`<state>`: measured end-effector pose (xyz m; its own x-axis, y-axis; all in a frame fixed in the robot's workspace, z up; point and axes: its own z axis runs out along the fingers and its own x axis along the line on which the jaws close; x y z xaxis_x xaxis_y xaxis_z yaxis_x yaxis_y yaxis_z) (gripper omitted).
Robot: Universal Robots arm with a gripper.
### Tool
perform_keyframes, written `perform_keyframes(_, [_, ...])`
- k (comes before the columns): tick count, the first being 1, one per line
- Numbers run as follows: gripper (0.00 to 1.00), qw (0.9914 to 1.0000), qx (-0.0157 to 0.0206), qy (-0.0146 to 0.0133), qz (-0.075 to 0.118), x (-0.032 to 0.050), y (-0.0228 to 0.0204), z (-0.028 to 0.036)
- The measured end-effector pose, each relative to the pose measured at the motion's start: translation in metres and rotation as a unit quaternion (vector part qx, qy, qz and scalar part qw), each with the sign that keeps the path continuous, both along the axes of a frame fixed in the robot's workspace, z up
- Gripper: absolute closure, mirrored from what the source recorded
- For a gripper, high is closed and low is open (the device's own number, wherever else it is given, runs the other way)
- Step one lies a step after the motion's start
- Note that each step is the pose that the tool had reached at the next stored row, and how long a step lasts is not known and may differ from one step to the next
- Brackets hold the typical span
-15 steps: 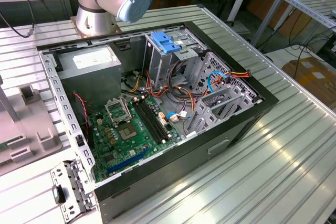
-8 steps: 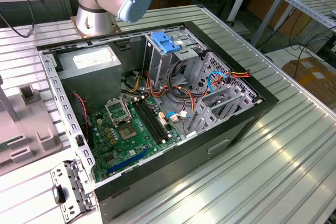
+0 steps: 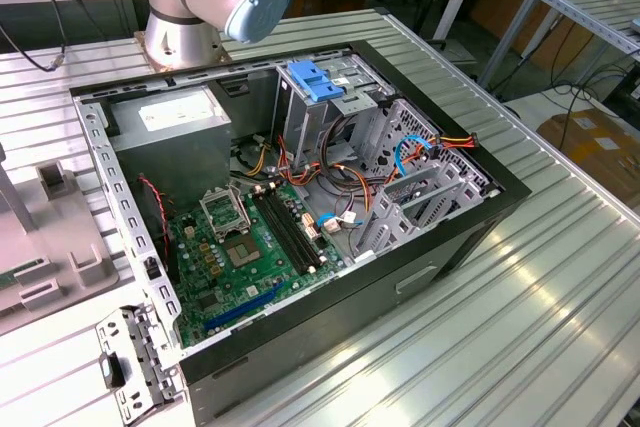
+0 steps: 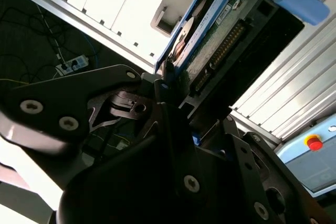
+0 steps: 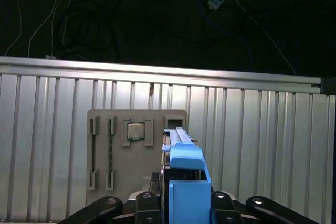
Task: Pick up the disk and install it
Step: 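Pick up the disk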
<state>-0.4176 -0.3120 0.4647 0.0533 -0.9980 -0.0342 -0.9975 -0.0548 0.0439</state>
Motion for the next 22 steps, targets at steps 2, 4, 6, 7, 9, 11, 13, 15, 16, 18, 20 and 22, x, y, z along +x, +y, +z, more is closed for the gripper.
perform_keyframes(2, [0.63, 1.0, 0.0, 0.0, 0.0, 0.0, -0.0027, 0.0])
perform_keyframes(4, [0.63, 1.0, 0.0, 0.0, 0.0, 0.0, -0.0047, 0.0])
perform_keyframes(6, [0.63, 1.0, 0.0, 0.0, 0.0, 0.0, -0.0067, 0.0])
perform_keyframes(7, [0.63, 1.0, 0.0, 0.0, 0.0, 0.0, -0.0077, 0.0])
perform_keyframes(9, [0.63, 1.0, 0.0, 0.0, 0.0, 0.0, -0.01, 0.0])
perform_keyframes(11, [0.63, 1.0, 0.0, 0.0, 0.0, 0.0, -0.0117, 0.0])
perform_keyframes(13, [0.63, 1.0, 0.0, 0.0, 0.0, 0.0, -0.0134, 0.0])
perform_keyframes(15, [0.63, 1.0, 0.0, 0.0, 0.0, 0.0, -0.015, 0.0])
perform_keyframes(16, [0.63, 1.0, 0.0, 0.0, 0.0, 0.0, -0.0158, 0.0])
perform_keyframes(18, [0.63, 1.0, 0.0, 0.0, 0.0, 0.0, -0.0174, 0.0])
perform_keyframes(20, [0.63, 1.0, 0.0, 0.0, 0.0, 0.0, -0.0192, 0.0])
perform_keyframes(22, [0.63, 1.0, 0.0, 0.0, 0.0, 0.0, -0.0208, 0.0])
